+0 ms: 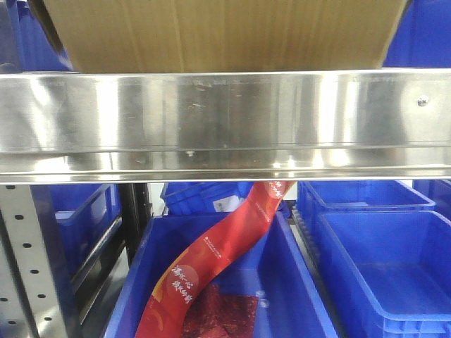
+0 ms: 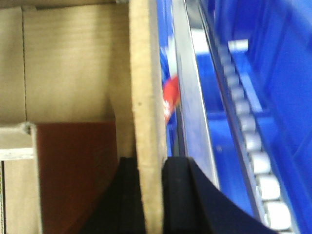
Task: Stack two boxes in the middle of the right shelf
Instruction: 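Lower the held box onto the middle shelf with both grippers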
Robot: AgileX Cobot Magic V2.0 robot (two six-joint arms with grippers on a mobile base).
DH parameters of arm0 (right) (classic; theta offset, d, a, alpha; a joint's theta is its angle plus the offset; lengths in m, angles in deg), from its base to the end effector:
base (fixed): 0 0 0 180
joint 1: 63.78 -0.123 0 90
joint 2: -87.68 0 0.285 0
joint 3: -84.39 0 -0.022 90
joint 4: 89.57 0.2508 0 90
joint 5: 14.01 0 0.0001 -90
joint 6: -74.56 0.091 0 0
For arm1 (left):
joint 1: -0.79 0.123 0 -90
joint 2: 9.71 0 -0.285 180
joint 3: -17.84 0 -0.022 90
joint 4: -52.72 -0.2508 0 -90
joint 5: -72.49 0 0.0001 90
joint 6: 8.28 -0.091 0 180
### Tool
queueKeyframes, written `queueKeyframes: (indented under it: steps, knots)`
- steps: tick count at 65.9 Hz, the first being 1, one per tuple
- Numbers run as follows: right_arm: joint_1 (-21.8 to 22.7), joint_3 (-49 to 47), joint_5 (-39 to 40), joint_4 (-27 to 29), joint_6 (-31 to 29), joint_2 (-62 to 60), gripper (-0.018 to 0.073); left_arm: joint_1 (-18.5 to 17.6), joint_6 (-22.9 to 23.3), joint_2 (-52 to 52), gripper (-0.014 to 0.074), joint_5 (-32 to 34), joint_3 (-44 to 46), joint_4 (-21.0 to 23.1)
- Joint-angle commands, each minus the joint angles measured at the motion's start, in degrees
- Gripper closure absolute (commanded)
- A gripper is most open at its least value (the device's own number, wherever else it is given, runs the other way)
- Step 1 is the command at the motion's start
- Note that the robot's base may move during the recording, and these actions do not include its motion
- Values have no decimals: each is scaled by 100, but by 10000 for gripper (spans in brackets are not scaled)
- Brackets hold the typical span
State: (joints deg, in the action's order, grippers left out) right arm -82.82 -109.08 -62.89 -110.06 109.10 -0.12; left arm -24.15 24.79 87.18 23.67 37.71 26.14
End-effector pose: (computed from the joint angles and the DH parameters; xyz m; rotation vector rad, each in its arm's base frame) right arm 0.3139 0.0829 0.4270 0.1809 2.1638 0.1041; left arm 0.3264 -0.1180 0.4374 -0.0135 2.1040 -0.0481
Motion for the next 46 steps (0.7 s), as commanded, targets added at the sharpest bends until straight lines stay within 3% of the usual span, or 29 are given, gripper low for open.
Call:
queueKeyframes:
  steps: [1,11,19,29,36,40,46]
  knots:
    - [47,-59,-5,-21,8,11,599,-2,-5,-75,524,163,78,-102]
    - [47,-59,-48,-4,8,66,245,-2,-5,-75,276,168,78,-102]
    - [47,-73,0,-142,8,66,114,-2,-5,-75,174,190,91,-114]
    - [47,-190,-220,-189,-99,14,115,-2,-5,-86,164,1,318,-32]
    - [47,-330,-490,-189,-272,-37,134,-2,-5,-86,208,-230,540,83]
    - [47,-382,-607,-189,-403,-37,203,-2,-5,-86,288,-285,561,71]
    - [47,-381,-626,-189,-512,-37,403,-2,-5,-86,482,-273,561,48]
